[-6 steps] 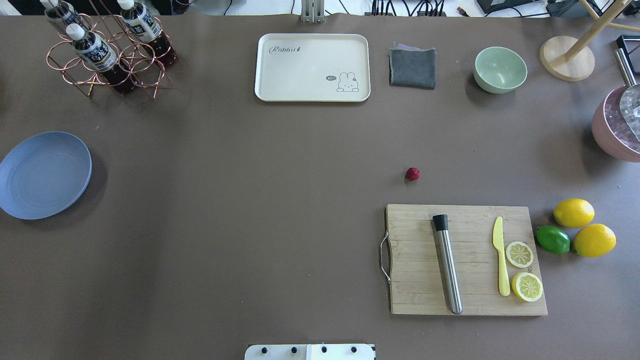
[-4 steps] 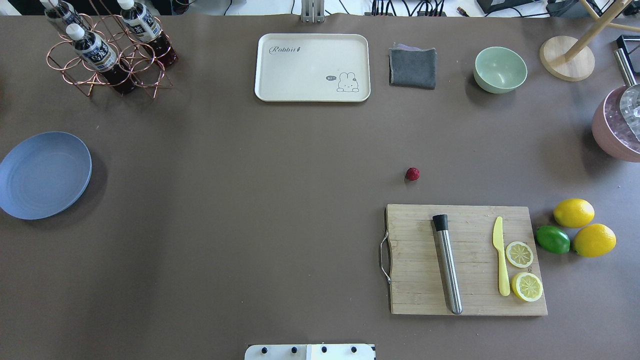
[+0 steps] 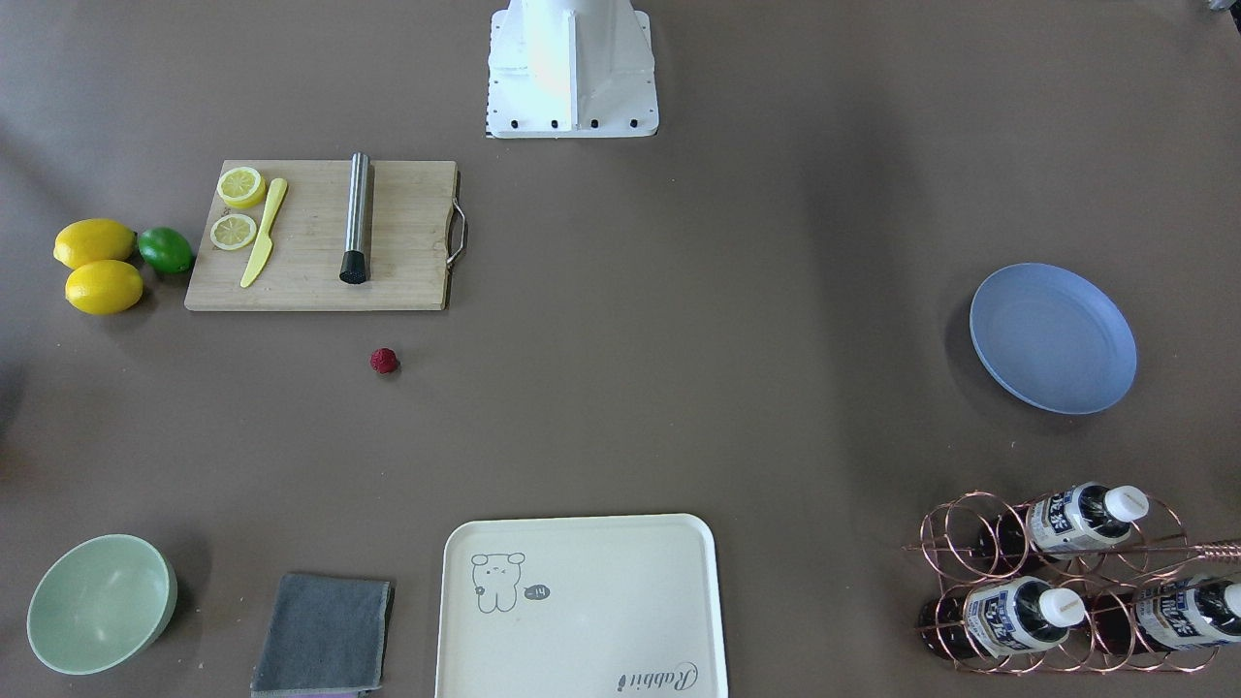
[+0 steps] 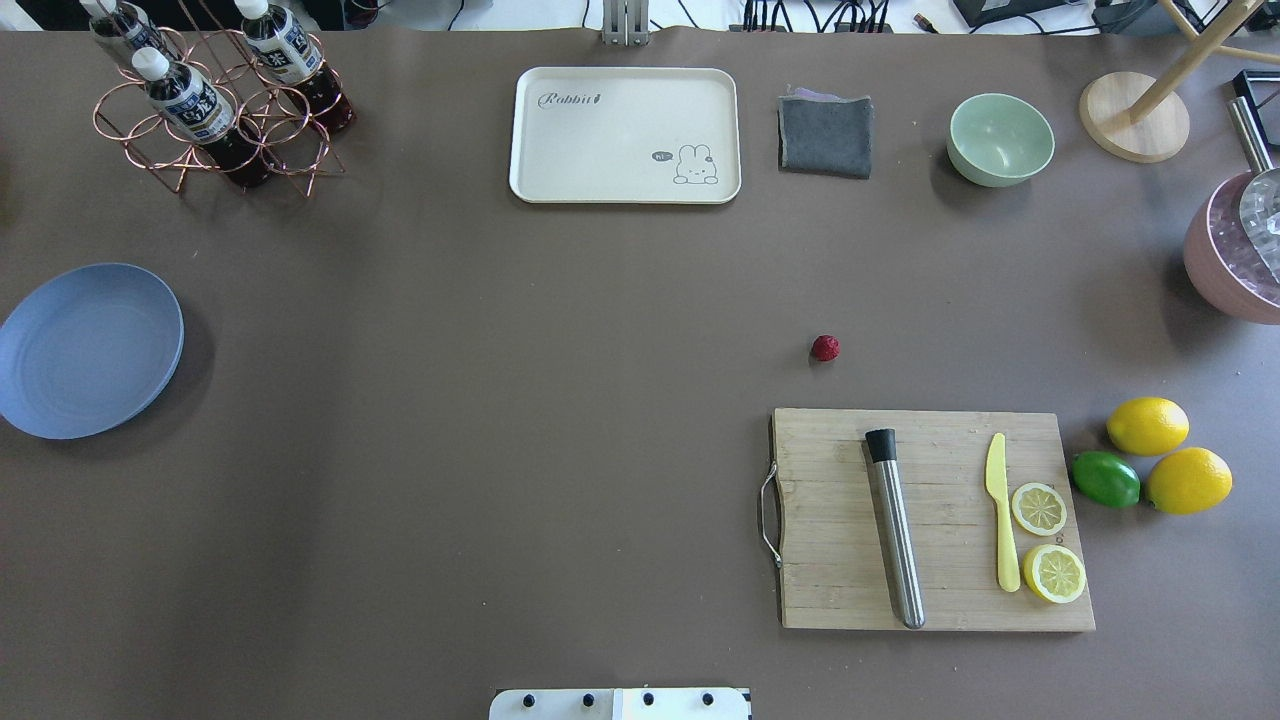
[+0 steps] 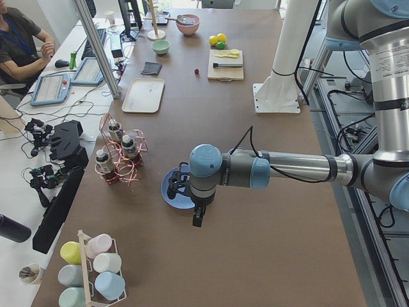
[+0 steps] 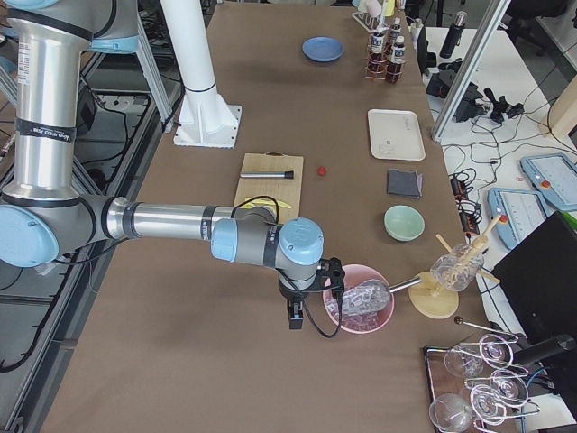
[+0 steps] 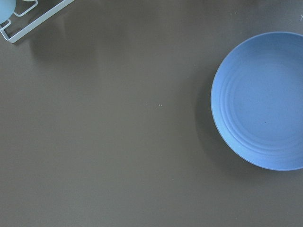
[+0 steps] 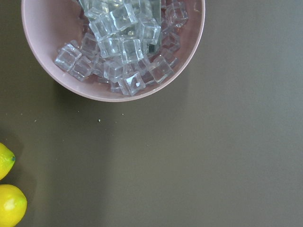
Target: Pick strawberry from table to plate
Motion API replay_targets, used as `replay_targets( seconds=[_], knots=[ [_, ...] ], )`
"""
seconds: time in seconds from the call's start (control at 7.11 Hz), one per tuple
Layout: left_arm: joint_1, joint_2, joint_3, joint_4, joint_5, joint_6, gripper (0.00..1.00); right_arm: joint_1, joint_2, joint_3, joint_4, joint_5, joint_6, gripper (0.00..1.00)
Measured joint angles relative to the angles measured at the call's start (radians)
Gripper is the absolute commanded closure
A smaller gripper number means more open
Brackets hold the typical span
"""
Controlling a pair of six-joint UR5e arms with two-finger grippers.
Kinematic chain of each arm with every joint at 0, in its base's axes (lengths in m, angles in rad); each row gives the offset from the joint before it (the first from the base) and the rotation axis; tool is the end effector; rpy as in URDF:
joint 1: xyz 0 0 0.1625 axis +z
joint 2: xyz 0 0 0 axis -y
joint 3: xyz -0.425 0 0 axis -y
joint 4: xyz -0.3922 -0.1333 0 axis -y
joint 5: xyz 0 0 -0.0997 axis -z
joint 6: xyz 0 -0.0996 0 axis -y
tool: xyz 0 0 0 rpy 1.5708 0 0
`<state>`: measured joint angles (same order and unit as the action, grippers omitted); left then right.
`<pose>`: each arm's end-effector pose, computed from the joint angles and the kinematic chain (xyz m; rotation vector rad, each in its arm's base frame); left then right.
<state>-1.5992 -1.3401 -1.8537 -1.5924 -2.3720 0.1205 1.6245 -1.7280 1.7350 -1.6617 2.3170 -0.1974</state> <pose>-0.0731 -0.3971 0.6175 0.1293 0.7939 0.1166 0.0881 -0.4147 0.6607 0.0141 -0.7502 -0.1056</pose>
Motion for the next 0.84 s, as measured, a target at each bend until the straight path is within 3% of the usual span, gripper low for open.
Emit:
replay_targets(
  seconds=[0.84],
  knots=[
    [-0.006,-0.002,-0.008,0.002,-0.017,-0.011,0.02,0.000,0.003,0.000,-0.003,0.004,0.002,0.00]
  ],
)
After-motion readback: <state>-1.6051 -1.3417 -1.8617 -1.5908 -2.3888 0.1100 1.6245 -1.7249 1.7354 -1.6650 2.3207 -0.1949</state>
